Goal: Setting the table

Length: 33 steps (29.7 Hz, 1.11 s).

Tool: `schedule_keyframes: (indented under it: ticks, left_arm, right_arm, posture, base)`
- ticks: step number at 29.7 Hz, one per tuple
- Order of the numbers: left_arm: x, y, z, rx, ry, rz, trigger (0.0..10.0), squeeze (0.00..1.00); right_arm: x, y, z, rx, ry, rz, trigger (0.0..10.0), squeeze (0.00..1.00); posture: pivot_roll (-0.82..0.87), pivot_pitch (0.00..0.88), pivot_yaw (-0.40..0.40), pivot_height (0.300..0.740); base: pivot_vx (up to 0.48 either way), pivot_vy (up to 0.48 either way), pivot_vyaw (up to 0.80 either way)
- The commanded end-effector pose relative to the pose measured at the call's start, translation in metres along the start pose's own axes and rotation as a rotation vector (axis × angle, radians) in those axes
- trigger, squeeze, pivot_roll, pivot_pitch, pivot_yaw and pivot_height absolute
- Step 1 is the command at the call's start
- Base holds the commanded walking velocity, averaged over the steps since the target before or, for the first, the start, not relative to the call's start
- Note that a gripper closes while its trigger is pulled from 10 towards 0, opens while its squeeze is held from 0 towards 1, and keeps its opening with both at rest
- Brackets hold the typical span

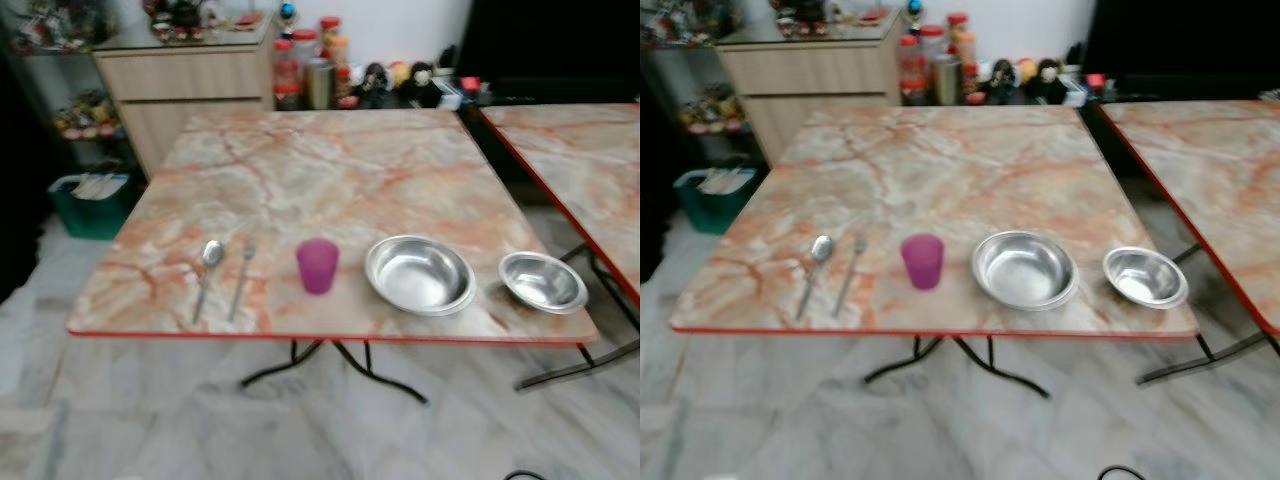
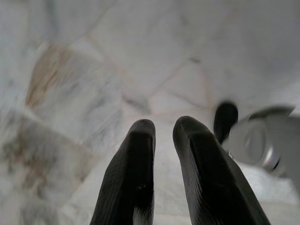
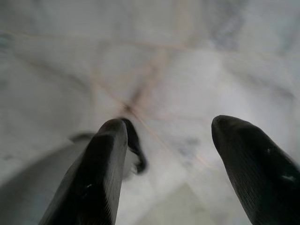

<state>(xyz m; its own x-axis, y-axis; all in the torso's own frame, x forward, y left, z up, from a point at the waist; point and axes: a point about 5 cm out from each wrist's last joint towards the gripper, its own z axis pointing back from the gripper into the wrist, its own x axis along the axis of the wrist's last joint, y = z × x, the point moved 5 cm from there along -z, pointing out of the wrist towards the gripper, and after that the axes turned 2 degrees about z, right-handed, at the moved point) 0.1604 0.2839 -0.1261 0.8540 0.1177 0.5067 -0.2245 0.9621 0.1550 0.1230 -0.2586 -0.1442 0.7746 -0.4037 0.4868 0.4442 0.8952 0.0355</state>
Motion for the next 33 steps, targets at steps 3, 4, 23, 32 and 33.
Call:
schedule_keyframes:
  ticks: [3,4,23,32,33]
  left_arm:
    - [-0.0044,0.0115,0.0014,0.025,0.019,-0.018,10.0,0.00]
    - [-0.0046,0.0117,0.0014,0.027,0.021,-0.021,10.0,0.00]
    - [-0.0037,0.0112,0.0013,0.024,0.018,-0.040,10.0,0.00]
    - [-0.0037,0.0113,0.0013,0.025,0.019,-0.042,10.0,0.00]
    - [-0.0037,0.0112,0.0013,0.024,0.018,-0.042,10.0,0.00]
  right_arm:
    - [-0.0032,0.0096,-0.0007,0.022,0.003,-0.021,10.0,0.00]
    - [-0.0033,0.0095,-0.0007,0.020,0.002,-0.025,10.0,0.00]
    - [-0.0022,0.0091,-0.0007,0.027,0.005,0.012,10.0,0.00]
    - [-0.0031,0.0095,-0.0007,0.026,0.005,-0.015,10.0,0.00]
    - [-0.0031,0.0095,-0.0007,0.026,0.005,-0.015,10.0,0.00]
  posture:
    - [-0.01,0.083,-0.010,0.740]
    - [-0.01,0.083,-0.010,0.740]
    - [-0.01,0.084,-0.012,0.740]
    - [-0.01,0.084,-0.011,0.740]
    - [-0.01,0.084,-0.011,0.740]
  base:
    - [0.233,0.000,0.00]
    - [0.000,0.000,0.00]
    - [0.000,0.000,0.21]
    - [0.000,0.000,0.00]
    - [0.000,0.000,0.00]
